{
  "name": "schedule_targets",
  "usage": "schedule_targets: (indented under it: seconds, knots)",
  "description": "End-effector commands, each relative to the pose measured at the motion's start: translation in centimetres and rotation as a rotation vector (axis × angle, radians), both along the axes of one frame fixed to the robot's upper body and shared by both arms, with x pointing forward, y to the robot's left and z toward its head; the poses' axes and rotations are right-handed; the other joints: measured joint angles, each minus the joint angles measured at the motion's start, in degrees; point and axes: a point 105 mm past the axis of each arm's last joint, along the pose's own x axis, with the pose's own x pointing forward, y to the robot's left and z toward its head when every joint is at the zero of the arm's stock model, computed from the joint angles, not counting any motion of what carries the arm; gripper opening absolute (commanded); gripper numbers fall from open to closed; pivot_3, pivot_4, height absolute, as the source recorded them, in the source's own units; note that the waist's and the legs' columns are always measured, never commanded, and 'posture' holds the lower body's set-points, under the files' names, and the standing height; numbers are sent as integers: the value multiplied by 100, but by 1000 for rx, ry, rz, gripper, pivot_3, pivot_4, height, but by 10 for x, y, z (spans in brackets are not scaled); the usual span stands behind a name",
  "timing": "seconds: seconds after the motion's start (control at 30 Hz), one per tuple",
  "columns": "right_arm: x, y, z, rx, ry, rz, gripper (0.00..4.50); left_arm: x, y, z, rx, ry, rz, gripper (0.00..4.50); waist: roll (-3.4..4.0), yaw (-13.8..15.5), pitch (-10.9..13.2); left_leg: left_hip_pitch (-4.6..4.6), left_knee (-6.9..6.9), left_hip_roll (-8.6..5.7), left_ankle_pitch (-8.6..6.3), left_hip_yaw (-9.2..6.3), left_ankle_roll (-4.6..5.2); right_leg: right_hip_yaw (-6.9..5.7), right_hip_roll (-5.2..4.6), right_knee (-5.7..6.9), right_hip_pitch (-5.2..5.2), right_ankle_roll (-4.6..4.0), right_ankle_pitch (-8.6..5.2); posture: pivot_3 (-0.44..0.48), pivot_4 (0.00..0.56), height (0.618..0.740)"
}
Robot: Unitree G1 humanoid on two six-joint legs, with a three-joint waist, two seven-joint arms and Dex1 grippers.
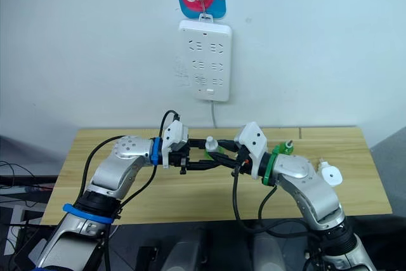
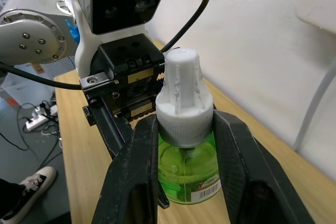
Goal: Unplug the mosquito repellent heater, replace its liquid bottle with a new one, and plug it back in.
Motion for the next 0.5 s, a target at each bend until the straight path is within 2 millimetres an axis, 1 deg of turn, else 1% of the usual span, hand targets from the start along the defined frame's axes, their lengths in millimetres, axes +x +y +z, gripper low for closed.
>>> schedule_targets:
  seconds: [0.03, 0.2, 0.33, 0.4, 0.47, 0.5]
  knots:
    - [-11, 9, 14, 50, -39, 67, 1101, -9, -1, 3, -3, -29, -23, 2258, 0, 4, 0, 0, 0, 0, 0, 0, 0, 1, 0, 1, 0, 0, 0, 59, 255, 740]
    - [-15, 13, 17, 33, -59, 104, 1101, -11, 0, 1, 2, -30, -22, 2258, 0, 12, 0, 0, 2, -1, 0, -1, 0, 2, 0, 3, -1, 0, 0, 71, 253, 740]
    - [-16, 11, 21, 24, -66, 129, 1101, -11, -1, 2, 2, -37, -21, 2258, 1, 18, -2, 0, 4, -2, 0, -1, 0, 2, 0, 4, 0, 0, 0, 81, 242, 740]
    - [-15, 8, 22, 25, -67, 131, 1843, -10, -1, 2, 2, -40, -18, 2258, 0, 22, -3, 1, 4, -2, 0, -1, 0, 1, 0, 9, -1, 0, 0, 81, 242, 740]
    - [-13, 7, 25, 31, -71, 123, 2463, -10, 0, 3, 1, -41, -16, 2258, 0, 23, -4, 1, 4, -2, 0, 0, 0, 3, 0, 17, -5, 0, 0, 81, 242, 740]
    - [-13, 7, 26, 35, -70, 121, 2867, -10, 0, 3, 1, -41, -15, 2258, 0, 23, -4, 2, 4, -2, 0, 0, 0, 3, 0, 24, -6, 0, 0, 81, 242, 740]
